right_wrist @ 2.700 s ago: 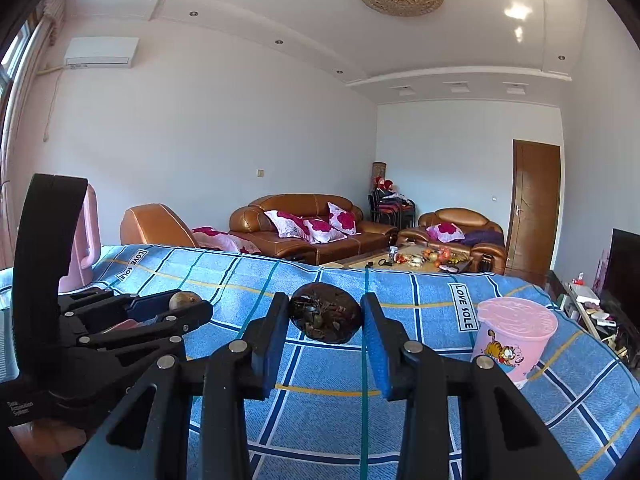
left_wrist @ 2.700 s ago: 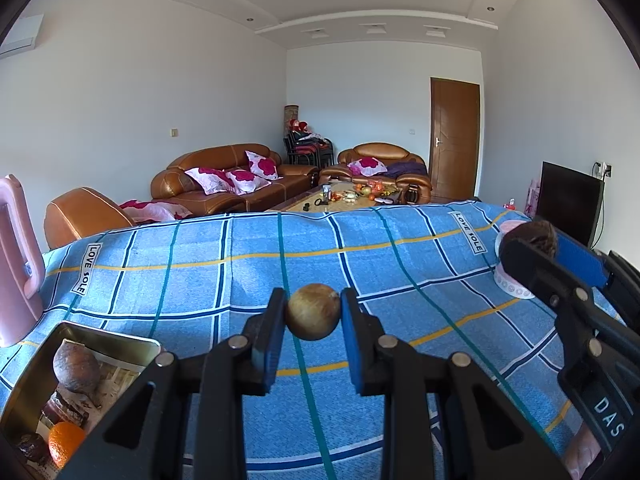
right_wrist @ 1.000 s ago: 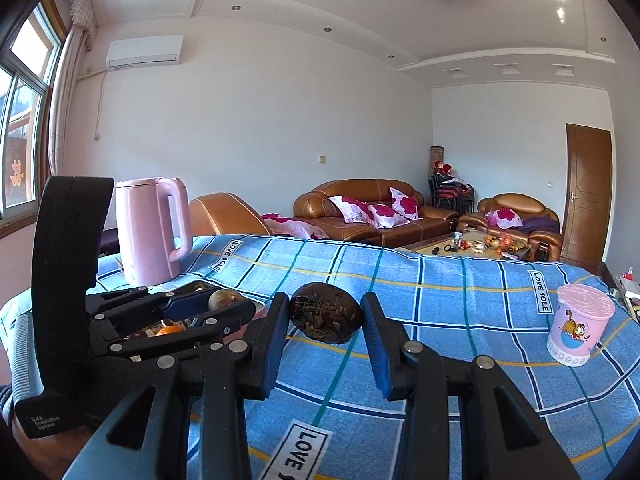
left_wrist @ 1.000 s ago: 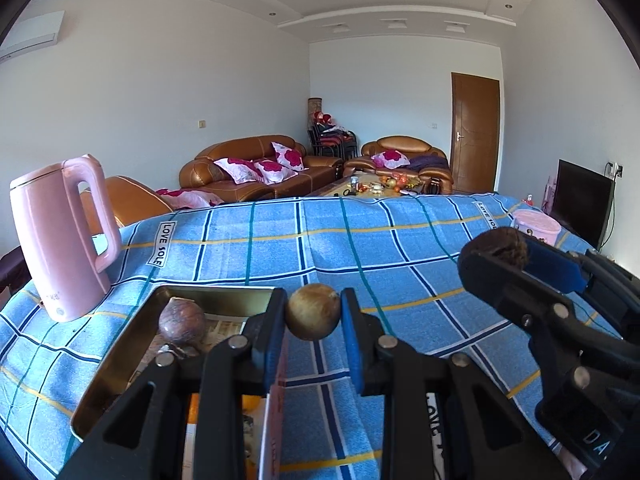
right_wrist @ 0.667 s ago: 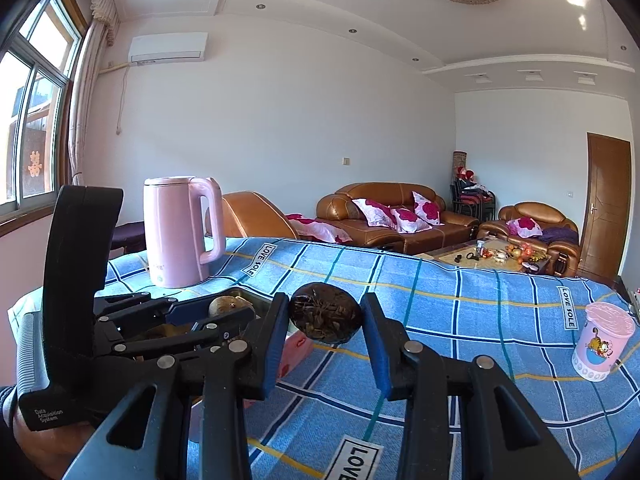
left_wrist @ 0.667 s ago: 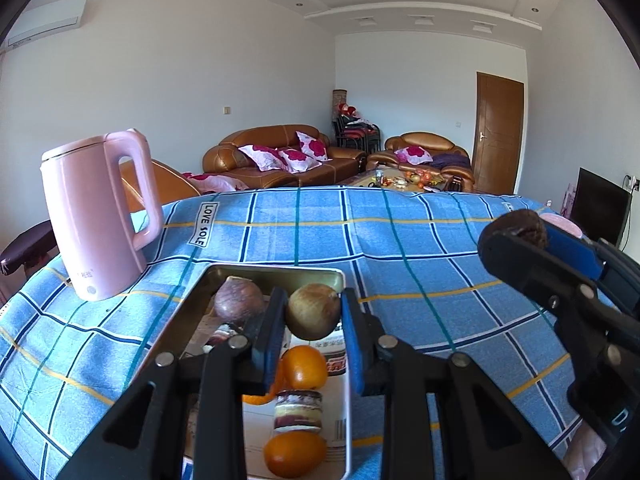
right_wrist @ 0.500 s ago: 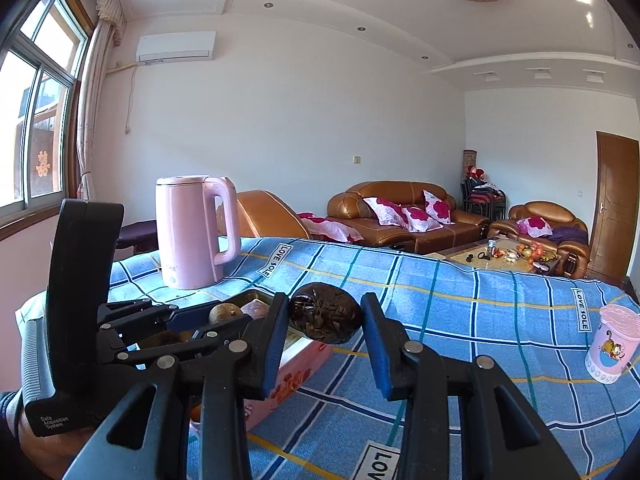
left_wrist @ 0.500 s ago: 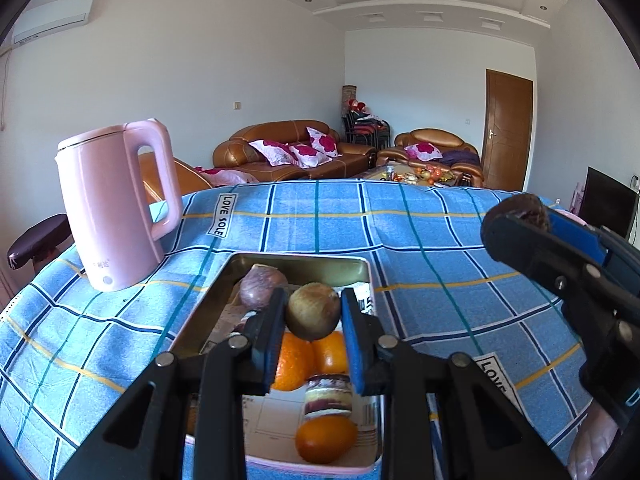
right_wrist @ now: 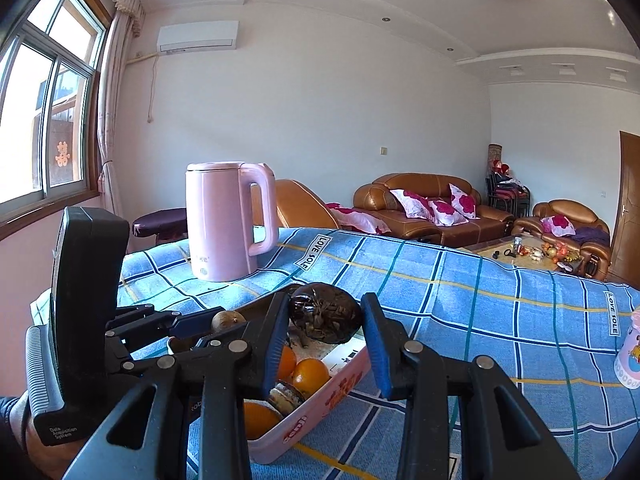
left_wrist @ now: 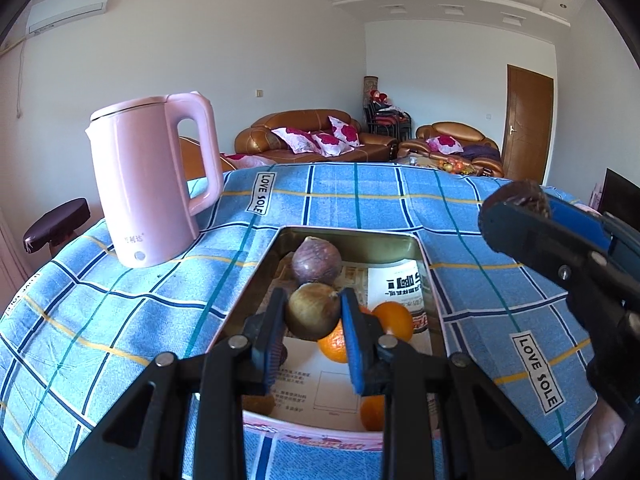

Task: Organize fruits
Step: 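Lower the tan fruit into the tin with left while right releases brown snack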

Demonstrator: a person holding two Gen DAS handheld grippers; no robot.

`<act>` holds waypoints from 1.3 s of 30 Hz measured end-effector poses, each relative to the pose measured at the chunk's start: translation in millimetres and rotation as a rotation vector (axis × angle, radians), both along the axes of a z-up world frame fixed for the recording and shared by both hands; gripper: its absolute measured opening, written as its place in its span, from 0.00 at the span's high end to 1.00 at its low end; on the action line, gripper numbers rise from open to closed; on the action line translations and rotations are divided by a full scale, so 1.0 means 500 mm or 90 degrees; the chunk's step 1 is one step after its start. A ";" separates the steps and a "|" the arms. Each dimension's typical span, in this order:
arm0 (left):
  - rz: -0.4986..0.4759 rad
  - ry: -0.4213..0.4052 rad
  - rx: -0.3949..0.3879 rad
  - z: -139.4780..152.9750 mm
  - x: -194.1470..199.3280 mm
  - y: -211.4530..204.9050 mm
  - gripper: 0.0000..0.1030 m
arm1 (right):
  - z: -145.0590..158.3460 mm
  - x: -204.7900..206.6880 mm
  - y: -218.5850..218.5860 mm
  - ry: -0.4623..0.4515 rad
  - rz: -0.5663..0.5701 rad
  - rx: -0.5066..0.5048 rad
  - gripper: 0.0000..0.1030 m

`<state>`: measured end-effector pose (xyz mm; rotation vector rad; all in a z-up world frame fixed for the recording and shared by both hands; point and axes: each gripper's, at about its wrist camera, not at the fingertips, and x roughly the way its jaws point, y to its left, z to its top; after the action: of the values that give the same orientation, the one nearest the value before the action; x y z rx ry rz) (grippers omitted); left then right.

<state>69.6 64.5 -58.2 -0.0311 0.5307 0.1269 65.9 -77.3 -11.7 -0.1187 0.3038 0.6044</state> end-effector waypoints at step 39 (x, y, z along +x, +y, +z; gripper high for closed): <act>0.015 0.076 -0.045 -0.038 0.010 0.083 0.72 | -0.069 0.040 0.100 0.103 0.033 -0.054 0.62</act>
<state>74.7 106.0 -77.0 -0.0986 0.6543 0.1334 86.0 -27.3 -46.1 -0.1601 0.4845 0.6543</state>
